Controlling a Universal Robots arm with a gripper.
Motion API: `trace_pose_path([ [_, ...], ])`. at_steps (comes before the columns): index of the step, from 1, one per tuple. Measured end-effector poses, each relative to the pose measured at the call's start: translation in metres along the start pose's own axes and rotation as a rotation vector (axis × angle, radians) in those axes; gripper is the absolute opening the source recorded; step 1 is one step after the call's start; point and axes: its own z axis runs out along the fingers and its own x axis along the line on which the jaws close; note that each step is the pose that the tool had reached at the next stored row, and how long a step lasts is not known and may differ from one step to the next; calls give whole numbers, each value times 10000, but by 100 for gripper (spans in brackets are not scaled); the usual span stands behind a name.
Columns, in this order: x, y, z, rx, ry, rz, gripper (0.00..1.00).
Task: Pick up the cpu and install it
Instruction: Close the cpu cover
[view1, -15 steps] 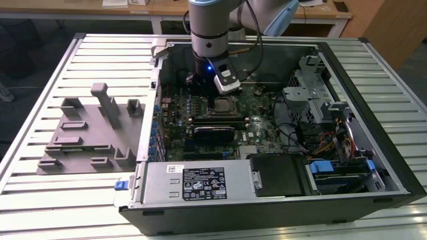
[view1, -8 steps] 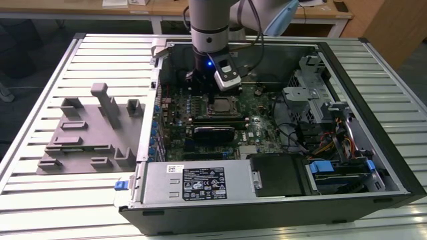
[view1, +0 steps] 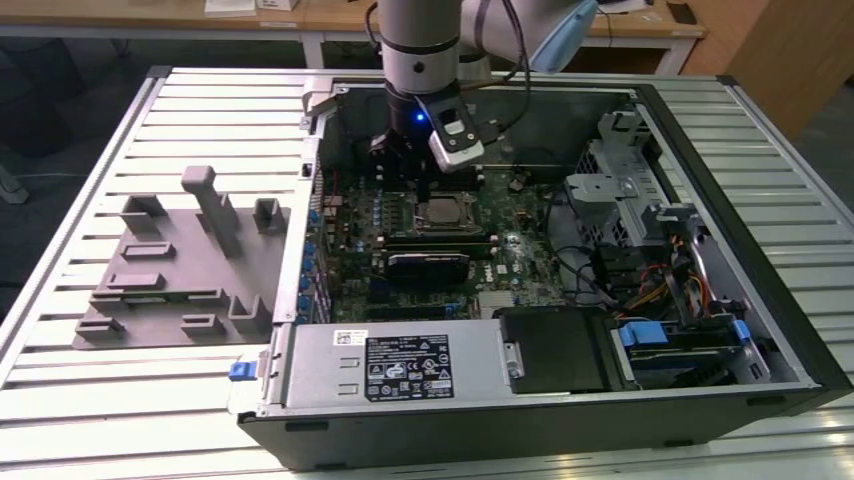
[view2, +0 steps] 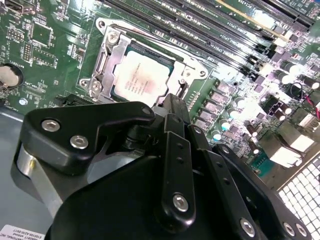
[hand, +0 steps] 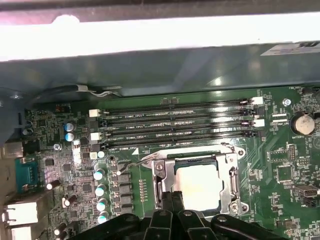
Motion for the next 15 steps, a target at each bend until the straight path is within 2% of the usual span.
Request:
trace_pose_path([
  [5, -24, 2, 0, 3, 2, 1, 11],
  [12, -253, 27, 14, 1, 12, 0, 11],
  [15, -314, 34, 17, 3, 14, -1, 11],
])
